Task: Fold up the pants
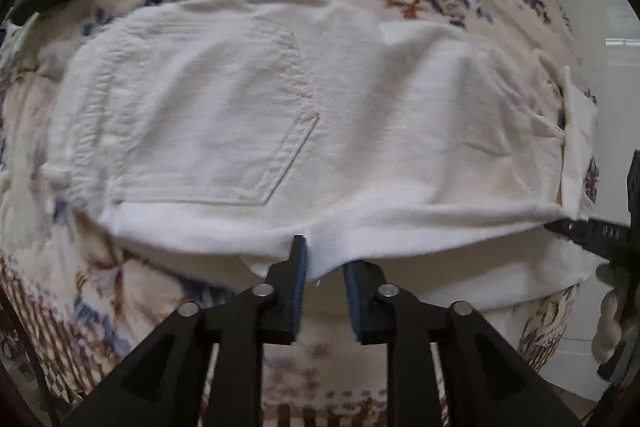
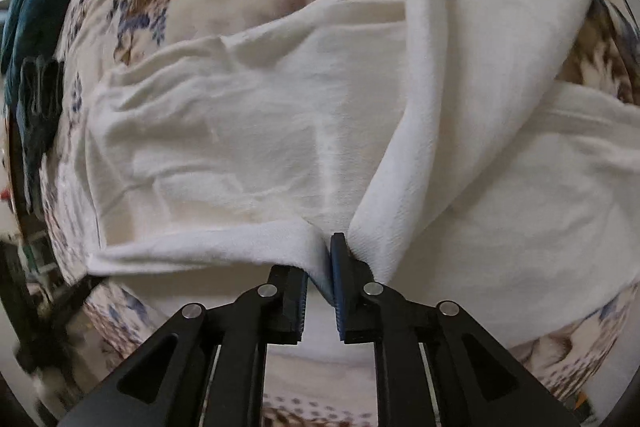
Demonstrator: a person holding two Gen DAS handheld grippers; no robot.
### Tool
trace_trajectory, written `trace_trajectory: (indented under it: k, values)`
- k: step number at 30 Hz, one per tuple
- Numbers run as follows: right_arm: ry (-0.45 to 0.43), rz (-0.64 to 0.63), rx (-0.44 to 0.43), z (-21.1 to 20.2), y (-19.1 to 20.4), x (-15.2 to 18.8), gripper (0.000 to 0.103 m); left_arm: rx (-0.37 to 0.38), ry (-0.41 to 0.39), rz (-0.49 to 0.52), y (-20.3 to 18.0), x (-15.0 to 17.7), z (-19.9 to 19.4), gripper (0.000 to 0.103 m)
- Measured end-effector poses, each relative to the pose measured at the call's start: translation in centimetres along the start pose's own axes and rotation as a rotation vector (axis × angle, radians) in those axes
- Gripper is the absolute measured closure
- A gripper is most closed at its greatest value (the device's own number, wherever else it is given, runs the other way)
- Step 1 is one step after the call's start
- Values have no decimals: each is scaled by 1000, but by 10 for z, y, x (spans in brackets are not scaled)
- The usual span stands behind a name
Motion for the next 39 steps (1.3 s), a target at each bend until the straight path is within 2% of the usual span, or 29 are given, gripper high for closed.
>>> trace_trajectory:
  k: [1,2,3,5,7,9,10,11,12,13,15,17,20,22,24,28,33,36,37,38,39]
  values:
    - [-10,3,5,-7,1,2,89,-2,0,-26,4,7,-6,69]
    - [-19,3,16,-12,2,3,89,4,5,-53,9,12,-8,63]
    - [-23,-1,34,-18,4,5,88,14,12,-81,14,16,-8,62]
    - [-28,-20,80,-25,9,5,86,-7,34,-121,28,24,-5,48]
    - [-16,-41,150,-31,18,6,84,-15,61,-180,45,33,2,38]
    - [-2,-98,222,-37,22,3,81,-2,78,-230,57,37,5,37]
    - [8,-124,255,-38,25,4,74,2,76,-247,64,38,5,37]
    - [18,-138,266,-38,26,6,54,-8,65,-257,70,38,4,37]
    - [48,-150,277,-37,30,9,37,-21,50,-273,77,36,3,37]
    - [69,-151,288,-35,33,11,4,-18,45,-284,82,35,3,37]
    - [81,-163,293,-35,37,16,2,-7,39,-323,95,31,4,37]
    - [48,-165,309,-40,38,16,2,20,39,-379,112,27,7,37]
    - [0,-176,403,-44,36,3,2,40,39,-478,136,26,11,37]
    - [-47,-169,469,-46,35,-17,2,49,45,-544,152,26,17,37]
    - [-95,-158,529,-47,31,-43,3,52,53,-595,169,26,24,37]
    - [-141,-98,591,-39,21,-94,4,55,50,-658,191,16,38,37]
    - [-136,-25,664,-21,2,-144,20,27,44,-655,207,8,49,37]
    - [-114,15,616,-11,-6,-157,38,12,53,-651,210,-8,59,37]
    - [-113,38,598,-11,-6,-154,61,11,56,-653,212,-8,61,37]
    - [-121,58,587,-13,-9,-154,91,11,59,-656,212,-9,64,37]
    - [-153,105,550,-23,-15,-152,97,12,62,-659,213,-12,67,37]
Point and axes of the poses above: each gripper's, at about its wrist camera, not at the fingertips, and z roughly the way its jaws point, y to its left, x to its underside, the point moved 2 cm from there along z, roughly the way its jaws point, and after that the axes turned 1 degree about -x, right-handed, at the moved point
